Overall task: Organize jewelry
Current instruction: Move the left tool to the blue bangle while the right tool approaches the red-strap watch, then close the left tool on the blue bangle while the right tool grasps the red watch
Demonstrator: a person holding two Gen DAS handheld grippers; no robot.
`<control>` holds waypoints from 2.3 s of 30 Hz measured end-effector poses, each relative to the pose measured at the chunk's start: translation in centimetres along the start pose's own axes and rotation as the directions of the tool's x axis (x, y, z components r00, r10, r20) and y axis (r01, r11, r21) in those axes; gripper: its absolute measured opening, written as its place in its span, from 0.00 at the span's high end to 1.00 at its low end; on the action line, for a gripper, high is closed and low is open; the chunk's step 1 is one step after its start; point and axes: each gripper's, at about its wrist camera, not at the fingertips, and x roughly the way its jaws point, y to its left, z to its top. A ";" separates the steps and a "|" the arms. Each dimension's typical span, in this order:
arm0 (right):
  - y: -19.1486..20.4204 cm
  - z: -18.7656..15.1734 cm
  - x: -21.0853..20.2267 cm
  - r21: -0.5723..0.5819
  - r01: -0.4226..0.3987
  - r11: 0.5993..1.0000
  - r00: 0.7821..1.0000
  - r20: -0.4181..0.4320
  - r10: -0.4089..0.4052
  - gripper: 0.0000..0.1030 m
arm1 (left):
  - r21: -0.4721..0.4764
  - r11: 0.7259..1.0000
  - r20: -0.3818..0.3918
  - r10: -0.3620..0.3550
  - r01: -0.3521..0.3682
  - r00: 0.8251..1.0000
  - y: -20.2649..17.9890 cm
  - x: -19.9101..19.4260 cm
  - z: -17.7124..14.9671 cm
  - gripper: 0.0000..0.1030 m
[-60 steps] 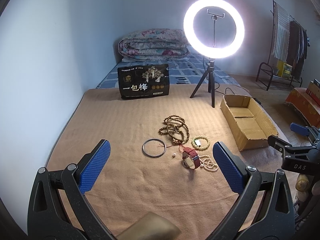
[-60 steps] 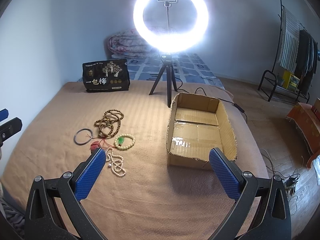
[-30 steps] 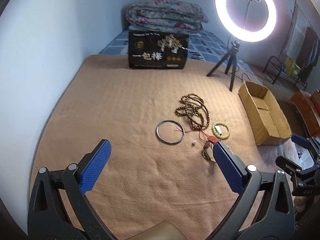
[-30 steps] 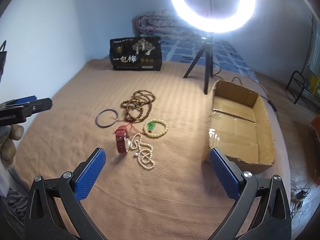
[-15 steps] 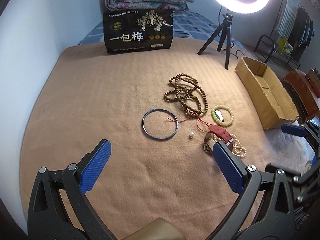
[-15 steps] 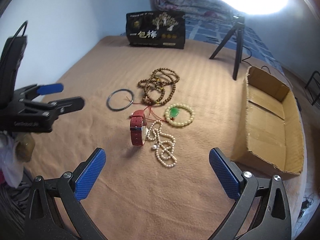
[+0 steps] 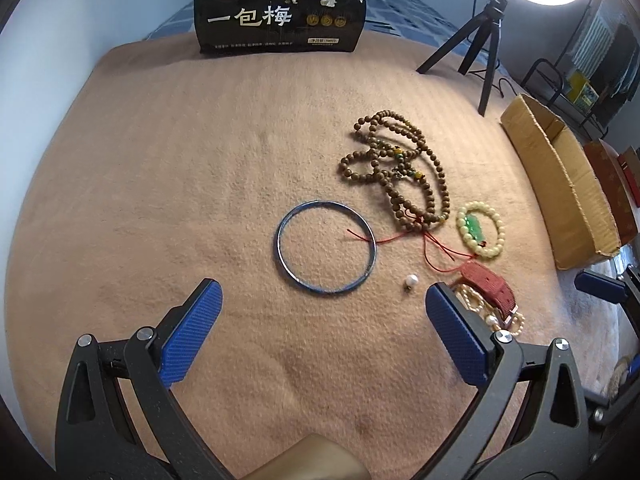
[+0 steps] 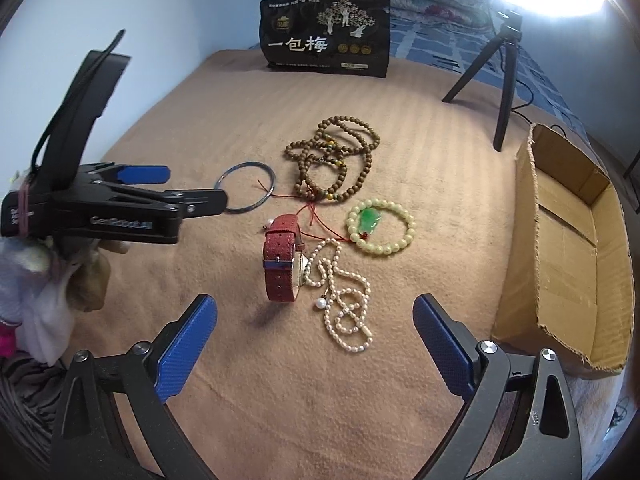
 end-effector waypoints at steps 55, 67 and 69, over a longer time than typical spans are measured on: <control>1.1 2.3 4.3 -0.016 -0.025 1.000 0.998 -0.063 0.024 0.82 | 0.012 0.996 -0.051 0.083 -0.083 0.995 -0.3 5.2 2.0 0.28; 0.7 2.7 1.6 -0.016 -0.005 1.000 1.000 0.011 0.005 0.83 | 0.005 0.997 0.002 0.083 -0.083 0.997 -0.2 2.7 2.1 0.28; 0.5 2.7 1.1 -0.013 -0.001 1.000 1.000 0.024 0.002 0.83 | 0.000 0.997 0.014 0.080 -0.080 0.997 -0.2 2.0 2.3 0.28</control>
